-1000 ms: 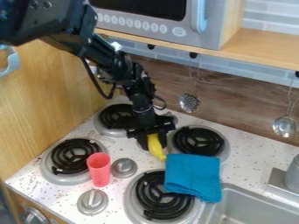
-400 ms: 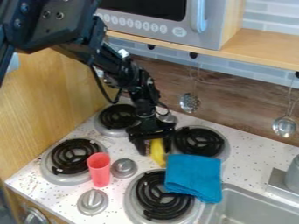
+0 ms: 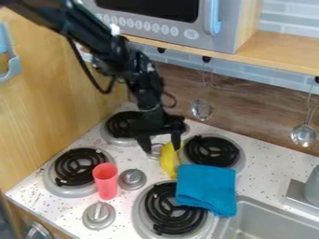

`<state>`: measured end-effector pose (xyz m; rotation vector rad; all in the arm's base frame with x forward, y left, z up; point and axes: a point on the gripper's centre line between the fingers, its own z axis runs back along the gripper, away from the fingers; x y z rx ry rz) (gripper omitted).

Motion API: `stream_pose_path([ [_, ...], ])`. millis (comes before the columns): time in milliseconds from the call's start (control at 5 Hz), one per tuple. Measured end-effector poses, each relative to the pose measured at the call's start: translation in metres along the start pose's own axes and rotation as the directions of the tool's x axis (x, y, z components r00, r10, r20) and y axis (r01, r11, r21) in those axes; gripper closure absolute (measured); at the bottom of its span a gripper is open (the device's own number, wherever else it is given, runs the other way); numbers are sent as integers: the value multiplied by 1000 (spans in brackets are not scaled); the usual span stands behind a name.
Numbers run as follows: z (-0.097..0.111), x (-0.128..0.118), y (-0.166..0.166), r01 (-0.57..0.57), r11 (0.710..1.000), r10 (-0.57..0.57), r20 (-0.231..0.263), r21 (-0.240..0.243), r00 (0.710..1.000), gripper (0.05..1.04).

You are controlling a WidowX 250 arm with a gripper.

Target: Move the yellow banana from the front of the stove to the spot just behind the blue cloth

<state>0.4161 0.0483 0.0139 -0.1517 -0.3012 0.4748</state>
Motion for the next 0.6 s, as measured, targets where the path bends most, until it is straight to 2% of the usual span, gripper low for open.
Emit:
stream_pose_path([
  [200,44,-22,-3,41,998,-37,71,-52,997,73],
  [400,74,-51,3,46,999,-44,82,-22,996,73],
  [600,97,-90,-5,78,993,-85,82,90,993,73],
])
